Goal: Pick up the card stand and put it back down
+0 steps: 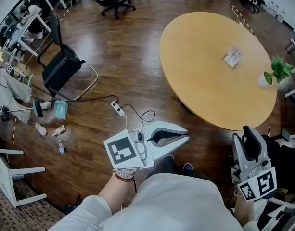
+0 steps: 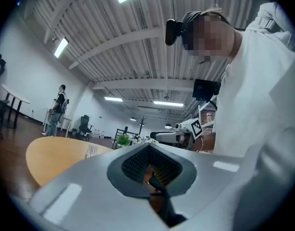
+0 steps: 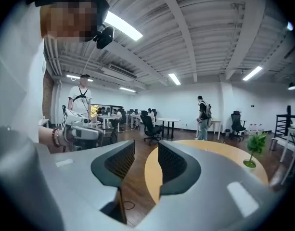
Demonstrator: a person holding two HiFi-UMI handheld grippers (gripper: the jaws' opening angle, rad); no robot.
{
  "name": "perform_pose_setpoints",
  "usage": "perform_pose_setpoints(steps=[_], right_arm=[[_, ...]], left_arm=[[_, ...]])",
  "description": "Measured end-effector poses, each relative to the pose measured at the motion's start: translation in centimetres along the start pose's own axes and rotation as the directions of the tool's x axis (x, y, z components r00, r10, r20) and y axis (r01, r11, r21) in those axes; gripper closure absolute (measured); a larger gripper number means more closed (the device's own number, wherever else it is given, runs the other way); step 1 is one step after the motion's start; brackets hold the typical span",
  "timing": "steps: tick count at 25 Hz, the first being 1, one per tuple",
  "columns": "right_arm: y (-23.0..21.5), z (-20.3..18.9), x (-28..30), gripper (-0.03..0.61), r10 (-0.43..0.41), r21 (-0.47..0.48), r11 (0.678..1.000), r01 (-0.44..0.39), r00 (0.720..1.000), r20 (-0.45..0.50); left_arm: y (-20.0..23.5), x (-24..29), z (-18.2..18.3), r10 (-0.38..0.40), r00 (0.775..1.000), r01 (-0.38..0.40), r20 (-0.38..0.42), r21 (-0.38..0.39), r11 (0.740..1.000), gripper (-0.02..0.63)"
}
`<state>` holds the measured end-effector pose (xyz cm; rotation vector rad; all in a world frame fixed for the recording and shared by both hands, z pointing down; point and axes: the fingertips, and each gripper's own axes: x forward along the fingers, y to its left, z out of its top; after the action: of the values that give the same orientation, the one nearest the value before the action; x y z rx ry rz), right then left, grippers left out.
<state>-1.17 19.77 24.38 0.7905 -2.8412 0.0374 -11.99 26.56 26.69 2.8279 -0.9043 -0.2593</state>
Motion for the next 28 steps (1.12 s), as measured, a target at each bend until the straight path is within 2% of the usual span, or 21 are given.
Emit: perform_pose_setpoints(steps=[2,5,9,11,13,17,20,25,28], right_arm=[[1.3,0.3,-1.1,0.436,0.015,-0.016,1.0,-0.015,1.0,0.016],[1.0,1.4,-3.7,0.431,-0.006,0.013,1.0,0.005,0.997,0.073],[1.2,0.9,-6.2,0.431,0.018,0.009,1.0,-0.019,0.993,0.118],[0.8,0.3,-7.7,0.431,0.045,0.001,0.999,-0.046,0.99,0.135],[0.4,-1.1,-9.4,0.431,0.073,-0.004,0.997,-0.073,0.987,0.146],[1.5,-2.9,-13.0,0.431,0.092,0.021,0.995,-0.098,0.978,0.19],[0.3,-1.9,-14.6,0.431,0.089,0.017,0.995,-0.094,0.975,0.206],[-2.1,-0.3,-16.2,0.431,0.065,0.021,0.997,-0.072,0.973,0.221],[-2.4,-0.9,-16.0,0.44,0.087,0.023,0.995,-0.095,0.971,0.223]], left_arm=[[-1.0,0.0,-0.7,0.01,0.999,-0.01,-0.037,0.01,1.0,0.634],[-3.2,1.9,-0.4,-0.019,0.998,0.019,-0.055,0.012,1.0,0.634],[-5.6,5.1,1.2,-0.015,0.994,0.025,-0.113,0.084,0.996,0.634],[-6.8,7.4,1.5,-0.014,0.993,0.022,-0.115,0.067,0.998,0.634],[-8.9,9.6,0.7,-0.049,0.993,0.053,-0.109,0.037,0.998,0.634],[-13.3,11.8,-2.3,-0.122,0.975,0.133,-0.185,0.052,0.99,0.634],[-14.3,13.5,-1.5,-0.136,0.974,0.147,-0.182,0.047,0.988,0.634],[-14.8,15.0,-0.1,-0.135,0.973,0.155,-0.188,0.096,0.983,0.634],[-14.5,15.7,0.2,-0.142,0.98,0.15,-0.14,0.05,0.987,0.634]])
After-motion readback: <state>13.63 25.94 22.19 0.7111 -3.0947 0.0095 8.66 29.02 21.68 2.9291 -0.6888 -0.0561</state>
